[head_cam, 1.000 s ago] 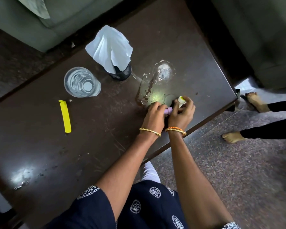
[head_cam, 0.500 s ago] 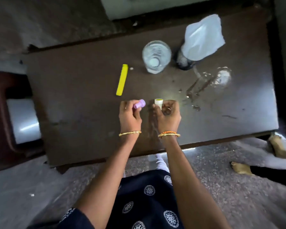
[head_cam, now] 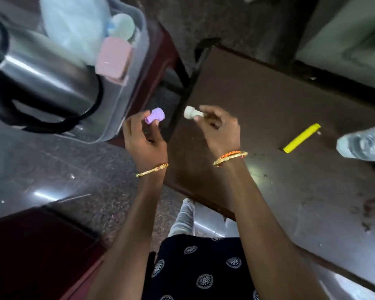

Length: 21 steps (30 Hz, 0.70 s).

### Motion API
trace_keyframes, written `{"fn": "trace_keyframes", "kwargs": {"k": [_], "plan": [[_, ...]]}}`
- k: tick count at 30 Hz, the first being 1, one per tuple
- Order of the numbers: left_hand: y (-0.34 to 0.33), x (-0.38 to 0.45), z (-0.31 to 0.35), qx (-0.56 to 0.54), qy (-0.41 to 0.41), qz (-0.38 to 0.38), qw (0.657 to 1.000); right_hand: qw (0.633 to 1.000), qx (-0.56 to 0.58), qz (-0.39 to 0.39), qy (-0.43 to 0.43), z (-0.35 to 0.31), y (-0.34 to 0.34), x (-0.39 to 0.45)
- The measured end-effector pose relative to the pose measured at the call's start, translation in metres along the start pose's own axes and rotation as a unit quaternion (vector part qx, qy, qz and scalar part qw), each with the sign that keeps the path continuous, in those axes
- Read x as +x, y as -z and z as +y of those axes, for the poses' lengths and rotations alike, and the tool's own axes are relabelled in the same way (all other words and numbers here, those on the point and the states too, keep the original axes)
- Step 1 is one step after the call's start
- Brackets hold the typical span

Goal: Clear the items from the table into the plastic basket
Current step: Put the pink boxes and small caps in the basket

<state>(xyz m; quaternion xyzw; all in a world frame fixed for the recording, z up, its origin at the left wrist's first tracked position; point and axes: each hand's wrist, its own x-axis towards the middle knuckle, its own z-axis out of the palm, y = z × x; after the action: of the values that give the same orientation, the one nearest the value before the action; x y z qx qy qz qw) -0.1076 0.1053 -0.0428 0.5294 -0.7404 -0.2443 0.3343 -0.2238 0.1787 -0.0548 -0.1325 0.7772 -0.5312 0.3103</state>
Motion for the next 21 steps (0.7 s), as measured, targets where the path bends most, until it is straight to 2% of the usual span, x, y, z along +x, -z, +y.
{"fn": "trace_keyframes", "kwargs": {"k": [4,7,10,14,16,21], "plan": [[0.032,0.047,-0.029,0.039,0.032,0.054,0.997,0.995,-0.012,-0.045,0.093,-0.048,-0.067,0.016],[0.043,0.072,-0.048,0.025,0.099,0.071,0.992,0.964,-0.134,-0.082,0.214,-0.072,-0.108,0.027],[0.045,0.092,-0.067,0.027,0.169,0.058,0.983,0.884,-0.324,-0.123,0.314,-0.085,-0.143,0.041],[0.038,0.107,-0.084,0.057,0.209,0.001,0.976,0.774,-0.495,-0.165,0.359,-0.095,-0.173,0.059],[0.033,0.112,-0.091,0.047,0.246,-0.018,0.968,0.732,-0.545,-0.172,0.371,-0.098,-0.185,0.063],[0.028,0.123,-0.098,0.044,0.319,-0.029,0.946,0.655,-0.617,-0.207,0.384,-0.1,-0.209,0.068]]}}
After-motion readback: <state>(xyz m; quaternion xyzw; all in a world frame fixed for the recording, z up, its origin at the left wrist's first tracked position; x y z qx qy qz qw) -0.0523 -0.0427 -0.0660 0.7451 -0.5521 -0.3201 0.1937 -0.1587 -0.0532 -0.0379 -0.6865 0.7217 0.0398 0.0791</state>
